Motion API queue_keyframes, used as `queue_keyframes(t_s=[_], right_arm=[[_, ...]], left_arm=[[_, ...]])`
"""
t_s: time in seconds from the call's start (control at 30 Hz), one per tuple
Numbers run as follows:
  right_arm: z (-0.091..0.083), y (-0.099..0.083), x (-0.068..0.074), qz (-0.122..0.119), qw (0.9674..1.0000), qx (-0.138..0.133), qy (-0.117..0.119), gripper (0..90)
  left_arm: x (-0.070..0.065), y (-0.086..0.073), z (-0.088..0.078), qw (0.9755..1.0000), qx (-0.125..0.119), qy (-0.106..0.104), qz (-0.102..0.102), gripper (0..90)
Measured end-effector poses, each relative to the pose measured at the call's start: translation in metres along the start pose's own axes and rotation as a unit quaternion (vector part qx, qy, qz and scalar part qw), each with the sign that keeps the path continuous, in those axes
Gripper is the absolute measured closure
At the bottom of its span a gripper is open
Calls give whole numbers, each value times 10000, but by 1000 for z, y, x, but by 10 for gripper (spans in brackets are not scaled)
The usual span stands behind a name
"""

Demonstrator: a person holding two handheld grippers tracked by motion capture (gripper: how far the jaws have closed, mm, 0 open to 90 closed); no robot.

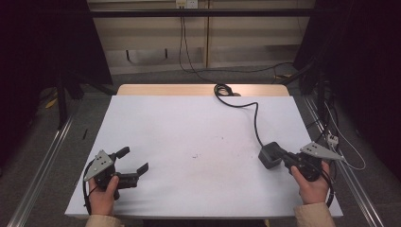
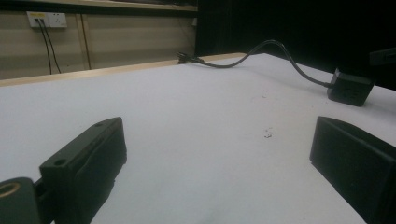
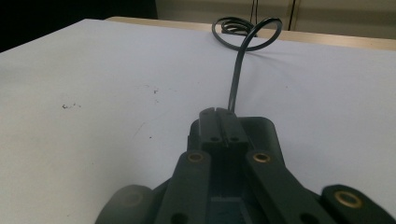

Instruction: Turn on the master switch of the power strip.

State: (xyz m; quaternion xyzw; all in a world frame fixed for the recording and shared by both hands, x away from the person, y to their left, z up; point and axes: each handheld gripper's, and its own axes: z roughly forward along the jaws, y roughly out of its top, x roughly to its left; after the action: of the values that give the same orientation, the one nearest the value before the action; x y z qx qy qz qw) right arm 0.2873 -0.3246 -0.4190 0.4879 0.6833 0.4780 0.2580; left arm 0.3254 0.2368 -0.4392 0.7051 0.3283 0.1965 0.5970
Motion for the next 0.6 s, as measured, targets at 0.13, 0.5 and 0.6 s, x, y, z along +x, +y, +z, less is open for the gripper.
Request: queue_keyframes(t_s=[0.13,0.5,0.6], right_arm=[[1,-1,-1,8,10000,18,-5,900],[3,-2,-2,-9,10000,48,-42,900],[3,-2,-2,-17,10000,53,-57,900]], left_arm=[[0,0,0,10000,2,-5,5,35],[-1,0,0,10000,18,-23,15,35],[0,0,0,10000,20,-26,18,35]])
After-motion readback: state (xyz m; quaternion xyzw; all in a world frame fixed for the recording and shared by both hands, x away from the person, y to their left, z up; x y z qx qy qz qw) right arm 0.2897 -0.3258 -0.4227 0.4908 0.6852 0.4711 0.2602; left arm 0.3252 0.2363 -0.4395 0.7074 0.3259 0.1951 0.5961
